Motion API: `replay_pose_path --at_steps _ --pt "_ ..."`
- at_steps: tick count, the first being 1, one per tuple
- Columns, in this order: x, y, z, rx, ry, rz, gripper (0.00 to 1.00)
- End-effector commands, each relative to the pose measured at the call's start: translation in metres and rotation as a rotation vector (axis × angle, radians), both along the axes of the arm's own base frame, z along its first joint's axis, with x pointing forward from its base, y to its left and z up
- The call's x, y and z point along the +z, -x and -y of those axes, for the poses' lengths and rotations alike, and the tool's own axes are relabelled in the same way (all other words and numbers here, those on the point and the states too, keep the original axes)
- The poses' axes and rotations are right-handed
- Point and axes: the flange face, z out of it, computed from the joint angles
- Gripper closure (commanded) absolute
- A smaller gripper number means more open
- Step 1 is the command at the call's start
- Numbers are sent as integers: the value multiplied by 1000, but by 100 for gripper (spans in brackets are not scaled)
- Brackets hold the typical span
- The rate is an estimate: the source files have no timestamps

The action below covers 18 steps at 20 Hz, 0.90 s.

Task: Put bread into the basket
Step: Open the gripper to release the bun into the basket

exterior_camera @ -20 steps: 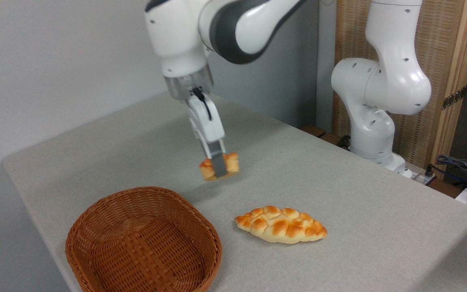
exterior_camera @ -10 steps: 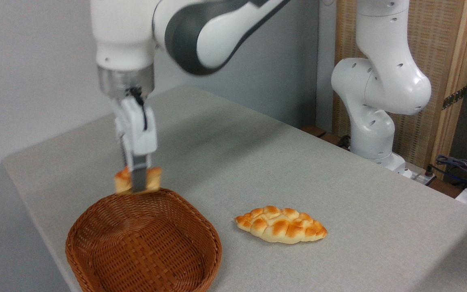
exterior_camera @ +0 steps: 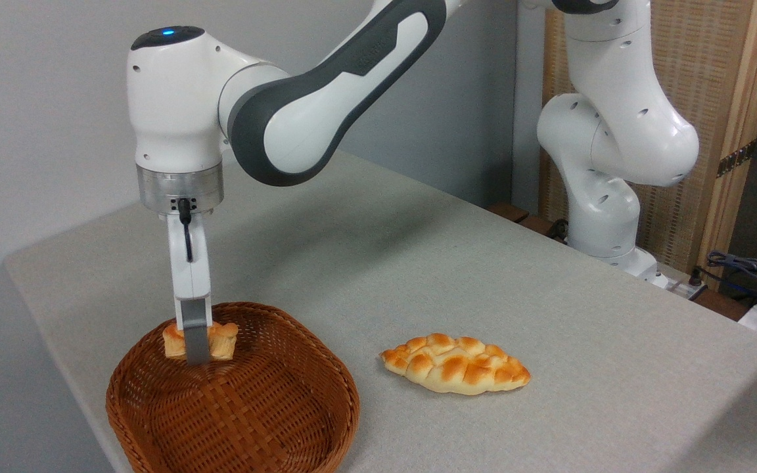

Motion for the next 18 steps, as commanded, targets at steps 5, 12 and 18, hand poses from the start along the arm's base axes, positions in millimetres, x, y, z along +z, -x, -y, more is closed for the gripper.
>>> replay_pose_path --at_steps 5,12,18 --pt "7 0 -4 -12 -21 19 0" --pt "7 -2 -9 -23 -59 31 0" --pt "68 12 -30 119 -17 72 0"
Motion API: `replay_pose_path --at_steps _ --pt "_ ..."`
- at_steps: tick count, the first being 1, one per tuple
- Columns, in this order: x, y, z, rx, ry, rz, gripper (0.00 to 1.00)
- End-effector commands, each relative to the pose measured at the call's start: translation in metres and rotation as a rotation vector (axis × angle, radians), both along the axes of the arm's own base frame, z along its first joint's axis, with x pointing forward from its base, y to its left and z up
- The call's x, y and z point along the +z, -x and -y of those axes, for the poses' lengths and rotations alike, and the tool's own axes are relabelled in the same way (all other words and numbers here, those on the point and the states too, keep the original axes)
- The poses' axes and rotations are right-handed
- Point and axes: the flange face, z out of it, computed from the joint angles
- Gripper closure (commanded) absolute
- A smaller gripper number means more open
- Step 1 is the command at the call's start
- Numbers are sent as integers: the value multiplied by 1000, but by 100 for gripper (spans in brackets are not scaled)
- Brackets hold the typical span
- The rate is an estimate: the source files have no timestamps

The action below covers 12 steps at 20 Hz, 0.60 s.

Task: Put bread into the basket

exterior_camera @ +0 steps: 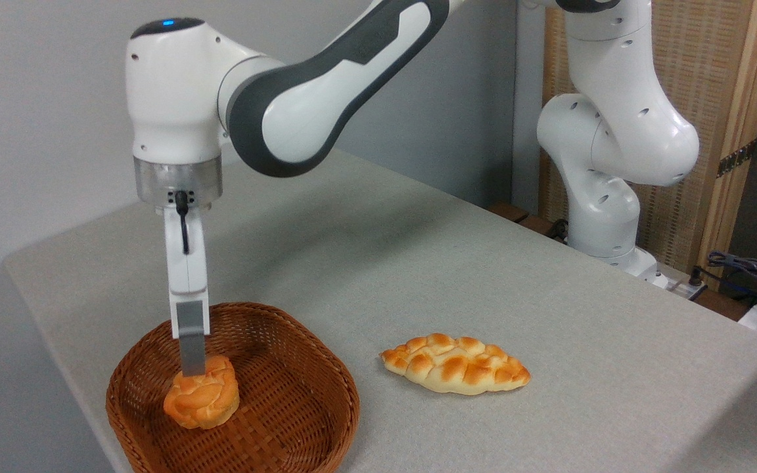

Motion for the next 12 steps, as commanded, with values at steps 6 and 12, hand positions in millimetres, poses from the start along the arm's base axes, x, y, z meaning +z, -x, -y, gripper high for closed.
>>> replay_pose_path --at_steps 6,12 --pt "116 61 -54 249 5 -235 0" --pt "141 82 -86 305 -4 -248 0"
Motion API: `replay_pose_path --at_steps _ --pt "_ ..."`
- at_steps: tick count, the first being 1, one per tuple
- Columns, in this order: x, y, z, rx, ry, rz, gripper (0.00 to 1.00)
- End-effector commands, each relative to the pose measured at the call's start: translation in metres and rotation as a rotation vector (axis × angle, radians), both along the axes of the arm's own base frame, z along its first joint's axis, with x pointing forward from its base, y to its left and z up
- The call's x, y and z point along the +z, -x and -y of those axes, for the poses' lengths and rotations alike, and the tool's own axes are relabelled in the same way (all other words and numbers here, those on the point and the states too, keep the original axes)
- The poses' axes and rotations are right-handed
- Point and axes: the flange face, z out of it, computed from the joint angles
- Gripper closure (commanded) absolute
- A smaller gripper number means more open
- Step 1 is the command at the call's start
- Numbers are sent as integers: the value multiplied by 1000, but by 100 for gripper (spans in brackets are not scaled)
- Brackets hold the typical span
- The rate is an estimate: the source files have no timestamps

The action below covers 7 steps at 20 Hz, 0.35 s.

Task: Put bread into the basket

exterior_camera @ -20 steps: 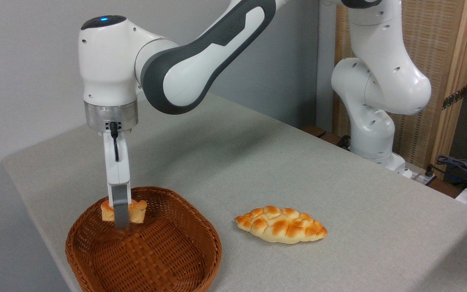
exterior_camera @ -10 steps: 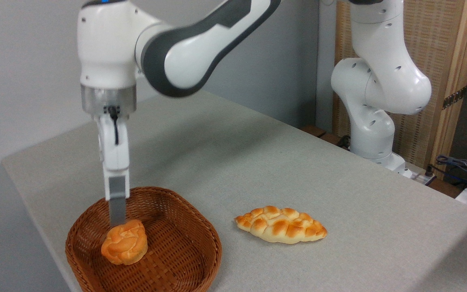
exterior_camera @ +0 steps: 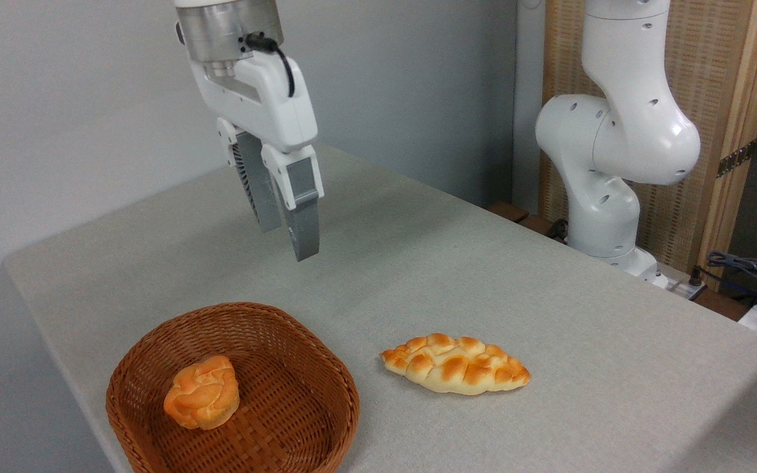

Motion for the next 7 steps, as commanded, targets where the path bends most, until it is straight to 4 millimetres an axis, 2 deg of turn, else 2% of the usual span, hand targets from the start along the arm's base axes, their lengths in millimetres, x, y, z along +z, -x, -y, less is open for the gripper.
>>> replay_pose_path --at_steps 1,7 --pt "4 2 -23 52 13 -5 0" --pt "3 1 -24 46 13 -6 0"
